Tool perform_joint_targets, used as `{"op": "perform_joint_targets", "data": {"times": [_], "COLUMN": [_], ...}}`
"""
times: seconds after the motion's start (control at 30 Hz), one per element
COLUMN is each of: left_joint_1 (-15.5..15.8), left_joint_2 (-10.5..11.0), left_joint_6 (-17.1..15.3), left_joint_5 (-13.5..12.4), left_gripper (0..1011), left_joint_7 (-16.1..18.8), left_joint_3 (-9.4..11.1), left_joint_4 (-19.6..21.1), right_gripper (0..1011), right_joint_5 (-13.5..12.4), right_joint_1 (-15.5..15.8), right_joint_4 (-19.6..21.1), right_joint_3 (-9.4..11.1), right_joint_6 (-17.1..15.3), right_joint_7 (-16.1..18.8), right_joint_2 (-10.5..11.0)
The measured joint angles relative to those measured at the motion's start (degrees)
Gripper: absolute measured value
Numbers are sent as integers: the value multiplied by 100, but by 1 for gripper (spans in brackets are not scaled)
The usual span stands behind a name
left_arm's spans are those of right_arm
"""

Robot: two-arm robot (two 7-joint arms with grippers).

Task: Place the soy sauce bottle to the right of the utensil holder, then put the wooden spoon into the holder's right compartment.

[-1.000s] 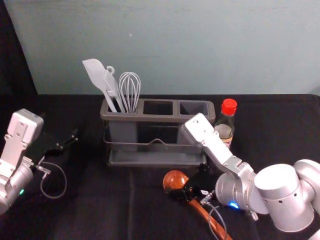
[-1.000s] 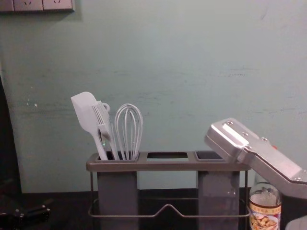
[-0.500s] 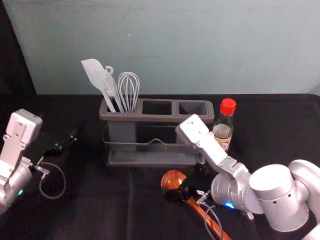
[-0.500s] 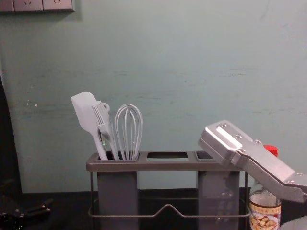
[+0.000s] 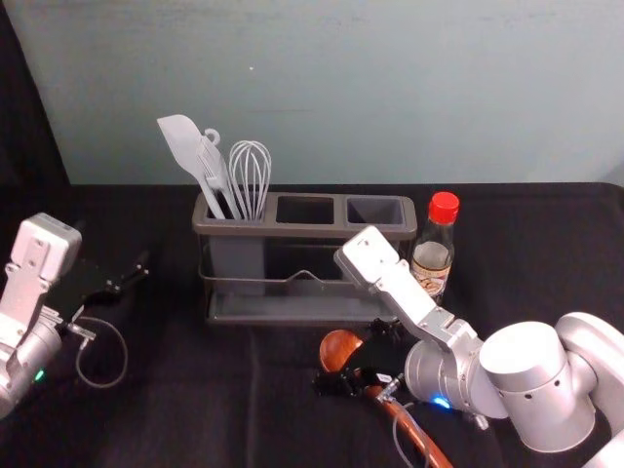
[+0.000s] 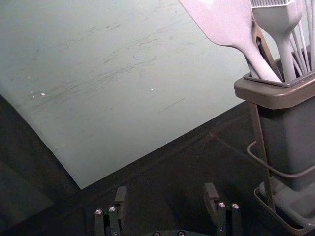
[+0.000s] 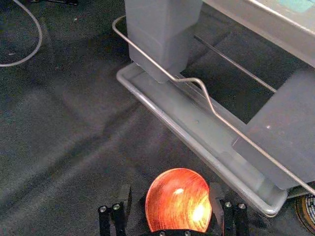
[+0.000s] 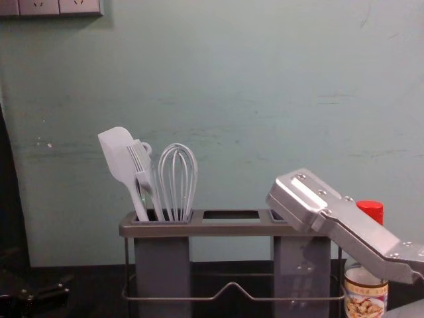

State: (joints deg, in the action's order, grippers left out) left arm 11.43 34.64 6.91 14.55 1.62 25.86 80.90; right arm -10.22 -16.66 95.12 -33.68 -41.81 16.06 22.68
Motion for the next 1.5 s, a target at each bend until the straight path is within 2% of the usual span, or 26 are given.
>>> {"op": "perform_joint_targets", "data": {"times": [0.57,1.5], "left_joint_1": [0,0], "left_joint_2": [0,0], "left_joint_6": [0,0], "left_joint_5": [0,0], "left_gripper": [1011,1011], "left_joint_7": [0,0], "left_joint_3": [0,0], "left_joint_4": [0,0], "right_gripper": [1002,1002], "right_joint_5": [211,535], "right_joint_1": [-12,190], "right_joint_4": [-181,18], "right_joint_3": [96,275], "right_joint_6": [69,107], "right_joint_7": [150,332], "right_joint_2": [-118,-169]}}
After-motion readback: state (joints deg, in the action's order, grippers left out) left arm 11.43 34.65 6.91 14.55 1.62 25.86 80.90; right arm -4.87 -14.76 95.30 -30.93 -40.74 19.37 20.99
